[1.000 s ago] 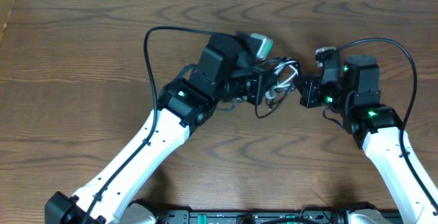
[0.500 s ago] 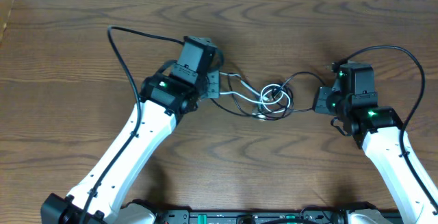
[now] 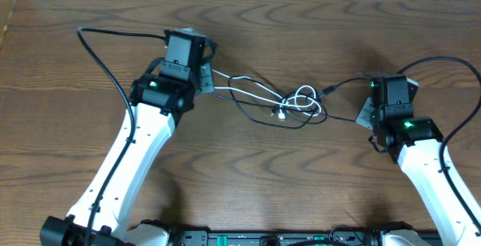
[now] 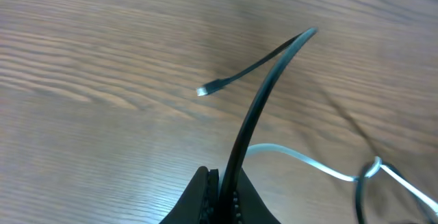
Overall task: Untangle cables
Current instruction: 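Pull both grippers apart to spread the cable bundle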
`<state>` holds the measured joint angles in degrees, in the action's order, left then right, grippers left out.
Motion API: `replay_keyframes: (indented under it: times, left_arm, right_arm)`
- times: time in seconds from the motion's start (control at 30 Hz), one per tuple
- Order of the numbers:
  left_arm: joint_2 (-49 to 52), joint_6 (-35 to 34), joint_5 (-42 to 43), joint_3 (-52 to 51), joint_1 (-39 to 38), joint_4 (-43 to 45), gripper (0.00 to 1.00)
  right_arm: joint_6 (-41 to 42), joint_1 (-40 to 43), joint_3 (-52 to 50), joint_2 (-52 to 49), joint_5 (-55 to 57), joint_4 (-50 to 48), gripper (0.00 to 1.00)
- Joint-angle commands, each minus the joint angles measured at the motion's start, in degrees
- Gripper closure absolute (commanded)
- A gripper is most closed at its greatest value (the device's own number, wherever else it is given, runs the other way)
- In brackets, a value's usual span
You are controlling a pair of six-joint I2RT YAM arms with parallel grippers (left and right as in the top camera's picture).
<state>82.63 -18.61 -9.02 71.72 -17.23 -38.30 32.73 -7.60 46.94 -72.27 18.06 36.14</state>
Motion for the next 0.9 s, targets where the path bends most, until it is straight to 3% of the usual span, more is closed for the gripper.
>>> replay_keyframes:
  times: [0.0, 0.13, 0.27, 0.37, 0.5, 0.6, 0.67, 0.77, 0.87]
  left_arm:
    - [-0.09, 0.72, -6.05, 0.74, 2.97, 0.44, 0.92]
    - [-0.31, -0.09, -6.05, 0.74, 4.81, 0.44, 0.92]
    - [-0.37, -5.49, -3.48, 0.74, 5.7, 0.37, 0.92]
    - [-0.37, -5.73, 8.98, 0.74, 5.64, 1.14, 0.93]
    - [-0.31, -5.68, 27.3, 0.72, 5.57, 1.95, 0.92]
    - [-0.31, -5.16, 32.92, 0.72, 5.57, 1.9, 0.92]
    - [-0.31, -2.23, 36.61, 0.72, 5.53, 1.84, 0.75]
    - [-0.22, 3.21, 38.34, 0.72, 5.27, 0.63, 0.32]
    - [-0.2, 5.29, 36.3, 0.72, 5.27, -0.57, 0.22]
  right_arm:
    - [1.51, 2.47, 1.05, -0.07, 9.46, 1.2, 0.99]
    - [1.53, 5.29, 1.05, -0.07, 9.44, 1.62, 0.99]
    - [1.51, 7.8, 1.05, -0.07, 7.65, 1.16, 0.99]
    - [0.52, 8.07, 1.05, -0.07, 0.52, -0.63, 0.94]
    - [-9.6, 7.87, 1.05, -0.07, -18.12, -5.44, 0.8]
    - [-15.96, 7.87, 1.05, -0.07, -30.38, -7.93, 0.73]
    - [-19.12, 7.87, 1.05, -0.07, -36.79, -8.66, 0.62]
    - [-19.78, 7.87, 1.05, -0.07, -39.28, -8.59, 0.42]
    - [-19.76, 7.87, 1.05, -0.07, -39.23, -8.35, 0.38]
